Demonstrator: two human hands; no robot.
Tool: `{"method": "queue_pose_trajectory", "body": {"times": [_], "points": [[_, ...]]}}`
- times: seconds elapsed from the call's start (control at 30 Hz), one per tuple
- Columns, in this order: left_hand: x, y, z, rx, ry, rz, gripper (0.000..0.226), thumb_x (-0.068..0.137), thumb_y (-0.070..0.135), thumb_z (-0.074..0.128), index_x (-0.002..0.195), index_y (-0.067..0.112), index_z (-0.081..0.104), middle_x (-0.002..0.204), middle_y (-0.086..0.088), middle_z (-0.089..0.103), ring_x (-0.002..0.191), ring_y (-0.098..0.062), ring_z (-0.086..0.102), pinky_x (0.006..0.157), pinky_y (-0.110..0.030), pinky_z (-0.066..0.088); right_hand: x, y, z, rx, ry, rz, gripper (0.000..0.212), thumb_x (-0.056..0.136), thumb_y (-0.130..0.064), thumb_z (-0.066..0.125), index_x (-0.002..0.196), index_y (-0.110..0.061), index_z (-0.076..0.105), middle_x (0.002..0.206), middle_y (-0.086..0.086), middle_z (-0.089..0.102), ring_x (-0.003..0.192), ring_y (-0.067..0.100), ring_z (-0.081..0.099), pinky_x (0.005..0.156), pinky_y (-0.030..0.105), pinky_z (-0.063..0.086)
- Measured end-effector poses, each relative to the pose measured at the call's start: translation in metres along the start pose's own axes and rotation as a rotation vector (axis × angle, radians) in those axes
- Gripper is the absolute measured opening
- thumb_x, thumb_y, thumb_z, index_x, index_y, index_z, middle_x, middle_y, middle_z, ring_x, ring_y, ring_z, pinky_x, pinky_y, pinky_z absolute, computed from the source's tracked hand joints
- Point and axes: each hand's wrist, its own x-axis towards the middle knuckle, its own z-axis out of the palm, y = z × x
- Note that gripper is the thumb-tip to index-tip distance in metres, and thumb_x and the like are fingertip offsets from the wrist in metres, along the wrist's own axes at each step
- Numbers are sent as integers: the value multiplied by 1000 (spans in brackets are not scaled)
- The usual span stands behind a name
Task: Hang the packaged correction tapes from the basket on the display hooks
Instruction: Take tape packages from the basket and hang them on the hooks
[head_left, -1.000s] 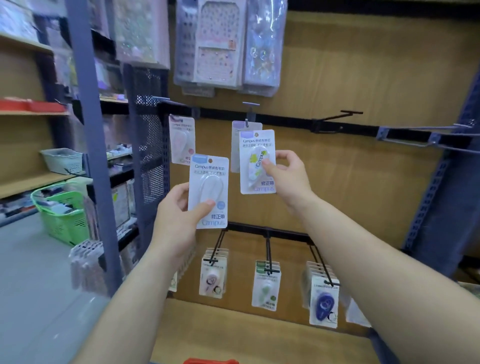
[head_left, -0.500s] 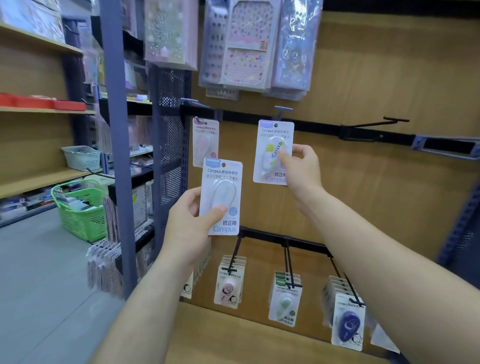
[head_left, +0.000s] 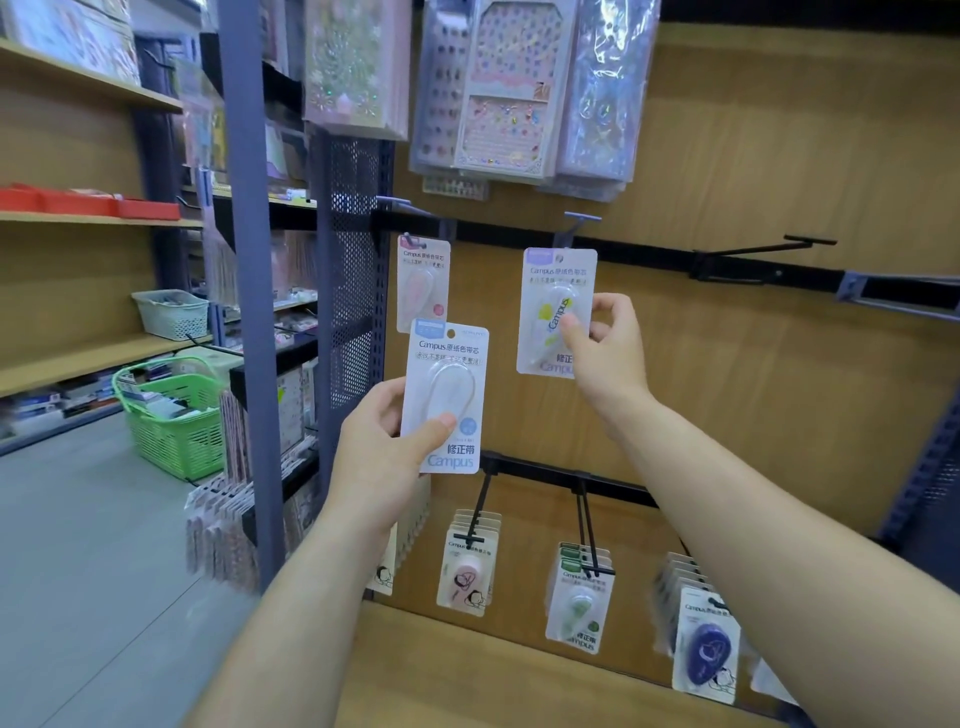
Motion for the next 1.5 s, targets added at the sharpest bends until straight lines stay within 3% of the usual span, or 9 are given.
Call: {"method": "queue_pose_trajectory", "body": {"times": [0.1, 0.3, 0.43, 0.57, 0.7, 0.87, 1.13, 1.3, 1.5], "points": [[0, 0, -1, 2, 3, 0, 33, 92, 9, 73, 118, 27, 63, 114, 8, 76, 101, -11, 74, 76, -27, 62, 10, -5, 3, 15, 49, 38, 15, 102, -26, 59, 112, -21, 50, 102, -1, 75, 91, 14, 74, 73, 31, 59], [0, 2, -1, -14, 0, -1, 34, 93, 9, 72, 120, 26, 62, 113, 8, 76, 98, -11, 75, 72, -25, 62, 15, -7, 6, 24, 67, 97, 16, 101, -27, 60, 114, -20, 53, 101, -6, 70, 85, 13, 72, 66, 32, 59], [0, 2, -1, -5, 2, -8, 36, 92, 9, 73, 124, 22, 62, 113, 8, 77, 96, -9, 75, 70, -22, 61, 20, 1, 5, -138, 73, 223, 26, 100, -35, 61, 119, -21, 51, 114, -2, 65, 89, 17, 68, 76, 42, 61], [-1, 0, -1, 5, 23, -34, 36, 90, 11, 76, 122, 20, 61, 106, 6, 79, 90, -10, 77, 76, -29, 61, -3, 16, -3, -332, 135, 204, 45, 97, -39, 64, 132, -17, 48, 124, -2, 55, 100, 15, 59, 75, 29, 46], [-2, -2, 3, 33, 12, -48, 33, 88, 14, 78, 118, 17, 62, 97, 3, 80, 84, -11, 77, 68, -24, 60, -52, 17, -6, -134, -227, 208, 16, 101, -35, 59, 110, -22, 63, 108, -5, 71, 86, 11, 67, 75, 31, 55], [-10, -7, 17, 103, -72, -32, 35, 86, 16, 80, 118, 22, 66, 93, 2, 80, 85, -16, 78, 76, -33, 60, -86, 9, -9, 21, -452, 211, 24, 102, -29, 60, 120, -14, 65, 106, 3, 77, 91, 21, 76, 79, 38, 62], [-26, -15, 59, 255, -242, 34, 29, 93, 17, 74, 111, 39, 70, 93, 9, 80, 92, -13, 76, 92, -45, 59, -90, 26, -68, 78, -254, 229, 18, 98, -19, 66, 115, -11, 62, 98, 7, 79, 87, 25, 77, 65, 37, 61], [-31, -15, 94, 359, -256, 95, 33, 90, 26, 75, 122, 31, 69, 98, 18, 76, 94, 6, 68, 85, -15, 50, -73, 21, -139, 37, -66, 214, 17, 100, -17, 65, 115, -12, 62, 94, 5, 79, 84, 24, 77, 63, 38, 61], [-32, -10, 126, 465, -278, 187, 42, 90, 33, 74, 131, 33, 65, 118, 18, 69, 107, 4, 64, 93, -20, 48, -44, 3, -200, -55, 102, 121, 15, 101, -20, 62, 116, -19, 63, 98, 3, 78, 86, 21, 77, 75, 45, 64]]}}
